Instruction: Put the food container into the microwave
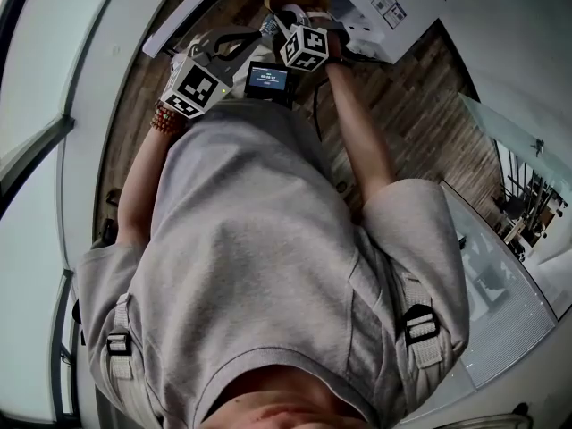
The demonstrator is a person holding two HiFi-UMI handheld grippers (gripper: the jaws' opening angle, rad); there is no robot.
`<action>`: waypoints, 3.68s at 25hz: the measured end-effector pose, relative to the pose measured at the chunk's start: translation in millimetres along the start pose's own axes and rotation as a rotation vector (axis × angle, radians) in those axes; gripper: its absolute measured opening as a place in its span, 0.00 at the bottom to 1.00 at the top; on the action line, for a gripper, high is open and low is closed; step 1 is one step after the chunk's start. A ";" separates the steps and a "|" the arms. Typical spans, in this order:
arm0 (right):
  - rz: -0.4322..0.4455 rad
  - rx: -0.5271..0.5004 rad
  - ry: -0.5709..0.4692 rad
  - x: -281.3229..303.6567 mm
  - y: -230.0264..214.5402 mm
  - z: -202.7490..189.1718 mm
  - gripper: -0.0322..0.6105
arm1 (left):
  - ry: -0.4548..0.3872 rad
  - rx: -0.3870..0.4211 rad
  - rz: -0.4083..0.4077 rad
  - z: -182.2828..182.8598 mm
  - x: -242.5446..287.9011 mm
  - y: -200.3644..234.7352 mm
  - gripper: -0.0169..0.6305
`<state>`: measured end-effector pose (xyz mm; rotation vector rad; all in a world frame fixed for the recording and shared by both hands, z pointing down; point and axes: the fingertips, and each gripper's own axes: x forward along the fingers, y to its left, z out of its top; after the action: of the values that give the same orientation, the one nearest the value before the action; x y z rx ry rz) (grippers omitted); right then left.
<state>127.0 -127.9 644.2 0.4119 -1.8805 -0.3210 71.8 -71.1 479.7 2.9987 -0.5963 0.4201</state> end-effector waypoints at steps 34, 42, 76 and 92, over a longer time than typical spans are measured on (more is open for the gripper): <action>-0.090 0.105 0.102 21.0 -28.7 -29.3 0.10 | 0.011 -0.016 0.005 -6.4 -0.5 7.8 0.03; -0.127 0.128 0.133 21.6 -44.1 -39.2 0.10 | 0.013 -0.020 0.005 -5.6 -1.3 9.6 0.03; -0.188 0.132 0.313 37.5 -52.4 -89.7 0.09 | 0.021 -0.020 -0.002 -8.0 -0.3 13.0 0.03; -0.238 0.109 0.339 45.2 -70.5 -98.9 0.09 | 0.037 -0.040 0.004 -16.2 -4.4 17.3 0.03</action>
<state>215.0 -213.1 686.4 0.7214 -1.5228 -0.2872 57.2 -83.8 494.1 2.9457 -0.5999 0.4571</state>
